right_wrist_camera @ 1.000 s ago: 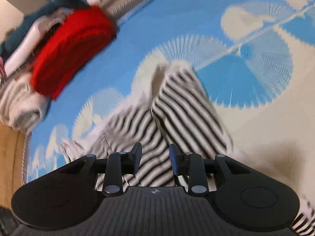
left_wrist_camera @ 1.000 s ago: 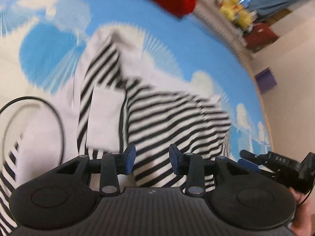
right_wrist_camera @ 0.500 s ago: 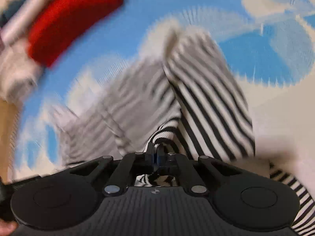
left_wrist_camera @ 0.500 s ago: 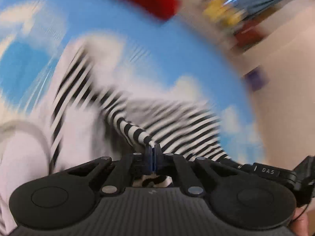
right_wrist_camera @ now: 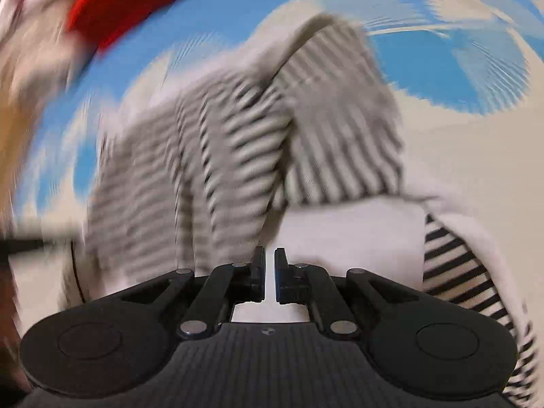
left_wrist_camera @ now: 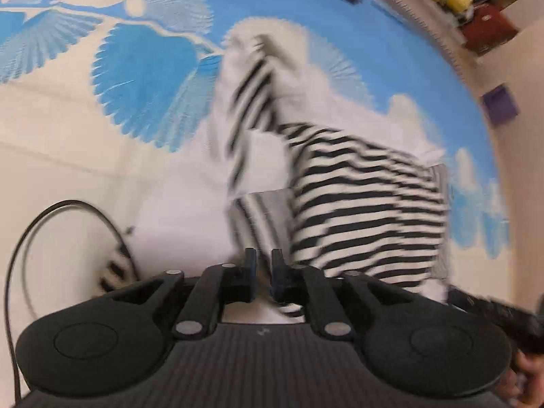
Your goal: Fold small clothes
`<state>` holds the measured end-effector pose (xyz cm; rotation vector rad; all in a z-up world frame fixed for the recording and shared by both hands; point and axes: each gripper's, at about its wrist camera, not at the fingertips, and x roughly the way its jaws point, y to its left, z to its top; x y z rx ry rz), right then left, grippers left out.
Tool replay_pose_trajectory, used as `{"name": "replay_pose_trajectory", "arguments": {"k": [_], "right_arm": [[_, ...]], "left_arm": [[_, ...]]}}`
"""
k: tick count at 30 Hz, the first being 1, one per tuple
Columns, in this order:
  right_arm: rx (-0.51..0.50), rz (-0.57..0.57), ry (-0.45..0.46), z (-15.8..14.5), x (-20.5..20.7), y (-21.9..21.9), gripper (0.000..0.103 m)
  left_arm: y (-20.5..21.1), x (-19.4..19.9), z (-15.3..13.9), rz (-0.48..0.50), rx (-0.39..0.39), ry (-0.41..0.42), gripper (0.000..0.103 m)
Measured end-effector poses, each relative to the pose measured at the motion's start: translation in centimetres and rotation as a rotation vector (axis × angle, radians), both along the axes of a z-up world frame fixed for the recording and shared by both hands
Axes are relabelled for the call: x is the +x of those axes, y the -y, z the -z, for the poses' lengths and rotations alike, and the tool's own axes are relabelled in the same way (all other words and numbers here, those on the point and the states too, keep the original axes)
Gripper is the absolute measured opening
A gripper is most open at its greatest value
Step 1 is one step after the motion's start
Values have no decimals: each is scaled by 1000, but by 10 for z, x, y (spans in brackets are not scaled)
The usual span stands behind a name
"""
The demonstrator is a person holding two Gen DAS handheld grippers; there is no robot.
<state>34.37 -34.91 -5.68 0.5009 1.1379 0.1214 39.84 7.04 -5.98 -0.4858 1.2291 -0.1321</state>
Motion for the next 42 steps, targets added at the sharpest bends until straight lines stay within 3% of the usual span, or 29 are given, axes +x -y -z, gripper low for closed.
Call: {"name": "replay_pose_trajectory", "arguments": {"k": [1, 2, 3, 7, 10, 11, 12, 13, 14, 16, 17, 19, 20, 21, 22, 23, 24, 27, 28, 29, 31, 34, 36, 38, 40, 41, 42], "right_arm": [[28, 33, 6, 1, 1, 3, 27], [49, 45, 7, 4, 3, 3, 35], [63, 38, 0, 8, 8, 0, 46], [60, 40, -34, 28, 39, -14, 48], [62, 51, -58, 40, 51, -26, 47], [55, 52, -58, 41, 54, -30, 44], [38, 53, -58, 42, 56, -35, 34], [18, 54, -58, 39, 56, -41, 11], [16, 64, -47, 37, 57, -39, 0], [49, 112, 19, 18, 55, -32, 1], [81, 128, 77, 2, 53, -30, 1], [131, 123, 249, -44, 42, -24, 1], [131, 108, 329, -64, 34, -23, 1], [120, 91, 395, -81, 26, -21, 1], [89, 79, 423, -91, 18, -20, 1], [41, 76, 404, -92, 14, -19, 1], [0, 75, 355, -85, 12, -18, 1], [-71, 30, 19, -21, 22, -21, 2], [-72, 7, -89, 3, 22, -23, 3], [-87, 14, -137, 17, 20, -23, 3], [-150, 30, -110, 13, 15, -25, 7], [-155, -10, 85, -21, 8, -36, 7], [-155, -51, 168, -31, 7, -45, 7], [-116, -86, 150, -22, 9, -50, 7], [-105, -129, 38, 7, 17, -55, 11], [-140, -135, -31, 24, 21, -55, 12], [-177, -123, -96, 38, 21, -52, 11]], "left_arm": [[3, 0, -2, 4, -16, 11, 34], [7, 1, -2, 5, -19, 13, 48], [12, 6, 1, 5, -13, 3, 49], [22, 17, 21, -23, -53, -59, 49], [42, 29, 37, 12, 7, -81, 49], [48, 32, 41, 23, 26, -85, 49], [51, 35, 45, 26, 41, -85, 40], [53, 38, 45, 27, 50, -82, 27], [53, 40, 41, 31, 39, -70, 6], [48, 40, 17, 21, -41, 38, 6], [42, 38, -2, 15, -118, 139, 6], [28, 30, -35, 14, -295, 343, 6], [22, 24, -46, 32, -347, 421, 6], [18, 19, -49, 55, -379, 455, 6], [14, 17, -45, 70, -390, 436, 6], [13, 18, -36, 82, -369, 380, 7], [14, 19, -22, 98, -297, 288, 7], [15, 18, 39, 101, 19, -52, 10], [15, 15, 48, 100, 117, -94, 10], [16, 13, 43, 109, 155, -68, 11], [22, 10, 17, 126, 146, 48, 12], [34, -2, -17, 166, 155, 233, 18], [45, -3, -18, 210, 146, 268, 18], [51, -2, 1, 237, 160, 216, 18], [59, 4, 29, 264, 277, 86, 18], [61, 5, 44, 282, 363, -1, 17], [63, 3, 48, 308, 396, -29, 16]]}}
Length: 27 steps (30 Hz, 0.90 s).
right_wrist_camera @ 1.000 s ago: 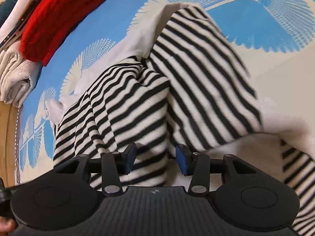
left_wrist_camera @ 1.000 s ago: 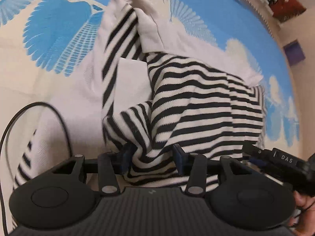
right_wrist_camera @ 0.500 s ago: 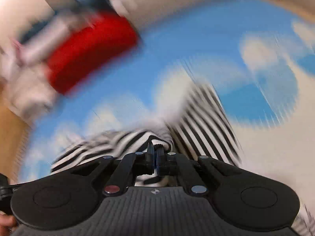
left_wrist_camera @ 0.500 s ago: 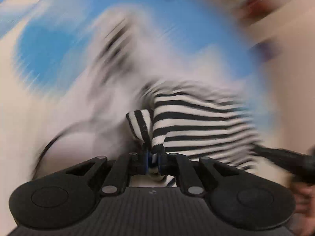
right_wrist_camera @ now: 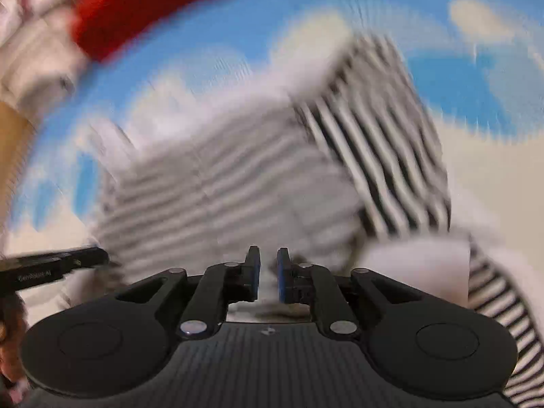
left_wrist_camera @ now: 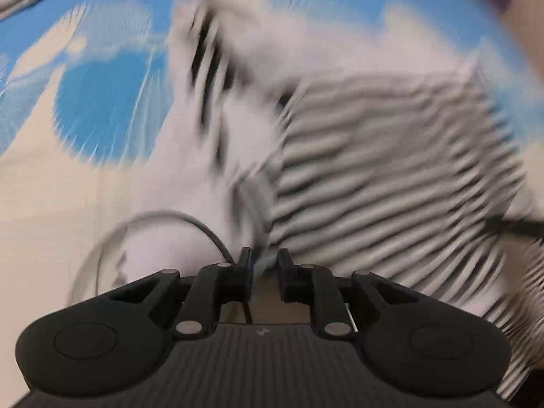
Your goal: Fold small clothes
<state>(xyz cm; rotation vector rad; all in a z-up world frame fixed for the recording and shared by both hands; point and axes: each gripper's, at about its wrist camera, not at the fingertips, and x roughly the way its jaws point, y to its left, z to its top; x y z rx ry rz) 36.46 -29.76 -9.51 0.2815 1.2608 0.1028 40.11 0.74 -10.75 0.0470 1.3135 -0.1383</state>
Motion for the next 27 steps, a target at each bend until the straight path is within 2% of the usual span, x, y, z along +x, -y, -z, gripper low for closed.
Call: {"name": "replay_pose_trajectory", "arguments": {"k": [2, 4, 5, 6, 7, 9, 10, 12, 15, 18, 21, 23, 25, 27], "right_arm": [[40, 47, -4, 3, -1, 10, 10], [68, 19, 46, -9, -2, 11, 12], [59, -9, 68, -11, -1, 11, 12], [16, -35, 51, -7, -1, 9, 16], [-18, -44, 19, -2, 0, 9, 17], [-2, -33, 22, -2, -5, 14, 16], [7, -14, 29, -10, -5, 18, 17], [23, 26, 129, -37, -12, 31, 17], [47, 68, 336, -93, -30, 55, 18], [20, 96, 530, -143, -43, 74, 23], [11, 134, 668, -175, -79, 96, 25], [7, 147, 726, -187, -106, 110, 25], [-17, 163, 786, -194, -139, 119, 26], [-58, 167, 845, -199, -175, 129, 26]], "left_arm": [[6, -5, -19, 41, -1, 80, 16], [10, -10, -41, 81, -56, 189, 17], [10, -12, -43, 89, -90, 215, 19], [10, -12, -37, 85, -102, 207, 22], [14, -12, -26, 80, -81, 170, 23], [16, -15, 0, 77, 25, 62, 23], [14, -18, 0, 69, 30, 69, 22], [9, -24, -25, 50, -34, 162, 22], [0, -48, -79, 31, -131, 381, 24], [-6, -80, -129, 42, -182, 564, 32], [-16, -122, -170, 29, -218, 680, 36], [-24, -163, -192, 32, -240, 740, 36], [-26, -207, -213, 44, -225, 785, 40], [-26, -249, -231, 61, -206, 839, 51]]}}
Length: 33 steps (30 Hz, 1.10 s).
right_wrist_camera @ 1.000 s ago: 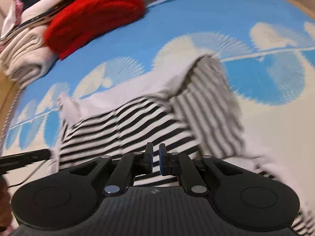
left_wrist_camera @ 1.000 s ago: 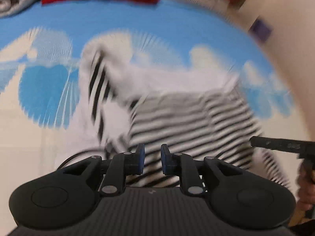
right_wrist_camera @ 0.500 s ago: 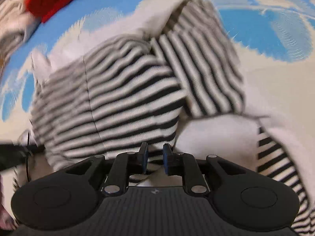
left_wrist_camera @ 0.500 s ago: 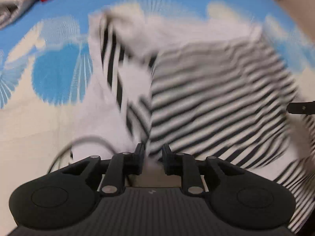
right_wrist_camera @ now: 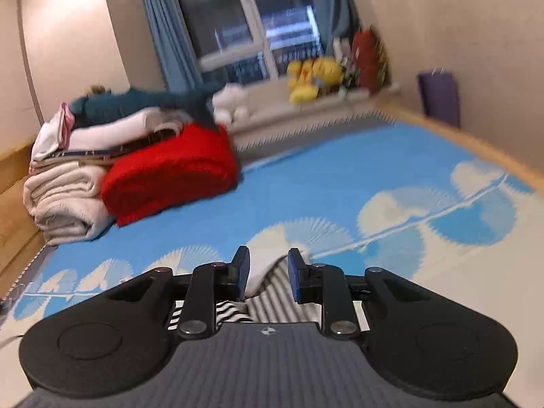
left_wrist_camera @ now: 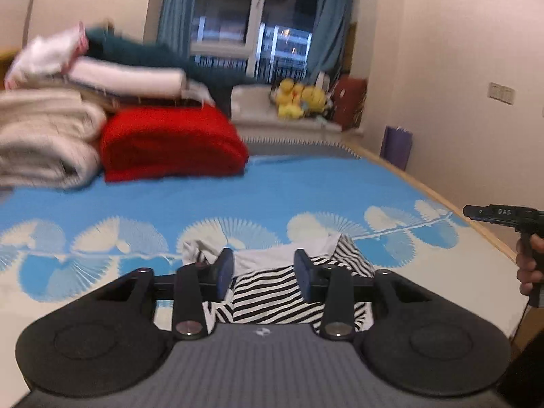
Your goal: Fold small clothes
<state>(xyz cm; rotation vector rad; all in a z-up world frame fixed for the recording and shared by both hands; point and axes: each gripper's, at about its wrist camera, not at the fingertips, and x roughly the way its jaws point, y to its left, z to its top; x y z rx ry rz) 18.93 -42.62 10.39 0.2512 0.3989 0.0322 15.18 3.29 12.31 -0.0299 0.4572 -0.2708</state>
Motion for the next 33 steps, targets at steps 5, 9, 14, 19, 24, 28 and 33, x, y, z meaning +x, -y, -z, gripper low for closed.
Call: {"name": "replay_pose_trajectory", "arguments": {"k": [5, 9, 14, 19, 24, 28, 33], "right_arm": [[-36, 49, 49, 14, -72, 22, 34], [-24, 144, 35, 42, -114, 41, 42], [18, 213, -71, 72, -119, 65, 42], [60, 263, -288, 110, -97, 90, 42], [68, 256, -436, 139, -84, 96, 42], [77, 236, -538, 169, -72, 96, 42], [-8, 205, -667, 194, -55, 85, 44]], "left_arm": [[-18, -110, -42, 66, -181, 65, 86], [-40, -151, -13, 86, -477, -56, 88], [-12, -155, 33, -25, -177, -132, 58], [-5, -109, 75, -16, -24, -184, 30], [-38, -45, 137, -175, 17, -386, 30], [-81, -11, 164, -316, -52, -524, 30], [-128, -9, 202, -449, -181, -716, 31]]}}
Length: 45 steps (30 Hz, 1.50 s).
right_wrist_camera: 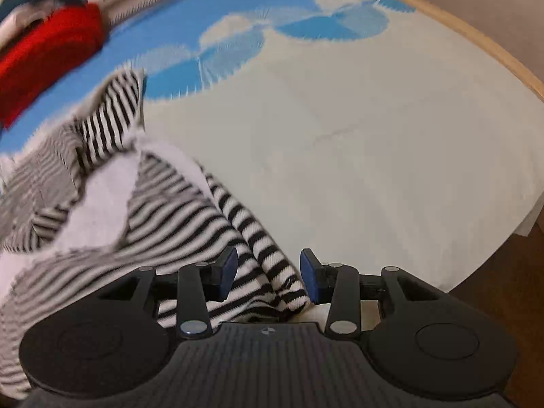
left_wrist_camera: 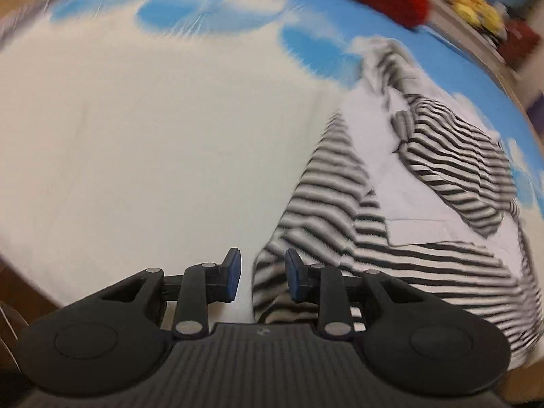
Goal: Fold small clothes
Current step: 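Grasp the striped sleeve end with the left gripper while the right gripper grasps the other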
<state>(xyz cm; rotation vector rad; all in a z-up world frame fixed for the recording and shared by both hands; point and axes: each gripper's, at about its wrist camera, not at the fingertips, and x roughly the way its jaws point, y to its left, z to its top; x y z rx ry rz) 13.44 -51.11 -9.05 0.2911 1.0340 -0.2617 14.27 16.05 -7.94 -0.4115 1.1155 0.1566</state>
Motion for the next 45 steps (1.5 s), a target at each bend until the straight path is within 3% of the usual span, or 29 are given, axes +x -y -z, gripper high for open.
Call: {"name": "replay_pose_trajectory", "arguments": {"k": [2, 3, 7, 12, 14, 16, 18, 19, 20, 25, 28, 30, 31, 34, 42, 45], "right_arm": [[-28, 21, -66, 14, 6, 1, 44], [-17, 23, -88, 20, 8, 1, 44], [-52, -33, -125, 30, 14, -13, 50], [-69, -56, -111, 28, 14, -26, 48], [-89, -71, -101, 24, 13, -29, 37], [-81, -87, -76, 18, 10, -28, 11], [-63, -96, -34, 9, 5, -26, 10], [-56, -105, -3, 4, 2, -27, 9], [-49, -118, 26, -1, -1, -28, 9], [7, -102, 94, -15, -10, -21, 8], [13, -70, 64, -8, -4, -14, 14], [0, -73, 20, -1, -1, -17, 17], [-14, -78, 0, 3, 1, -19, 28], [-42, -89, -47, 12, 5, -23, 44], [-77, -119, -117, 25, 13, -32, 47], [-95, -151, -108, 23, 13, -38, 31]], "left_arm": [[-9, -2, 8, -18, -102, -23, 38], [-8, -5, 9, -13, -110, -40, 43], [7, -6, 20, 68, -39, -121, 48], [27, -3, 20, 167, 11, -112, 49], [32, -6, 19, 194, 26, -111, 52], [36, -7, 20, 217, 45, -109, 51], [39, -7, 21, 233, 54, -103, 43], [40, -6, 20, 240, 46, -95, 32], [38, -7, 17, 240, 39, -83, 10], [35, -13, 3, 239, 51, -31, 11], [35, -9, 14, 231, 54, -86, 15], [32, -6, 17, 209, 49, -98, 33], [31, -5, 18, 193, 48, -97, 38], [27, -3, 18, 158, 50, -98, 55], [35, -2, 23, 179, 83, -109, 56], [38, -2, 23, 192, 92, -106, 55]]}}
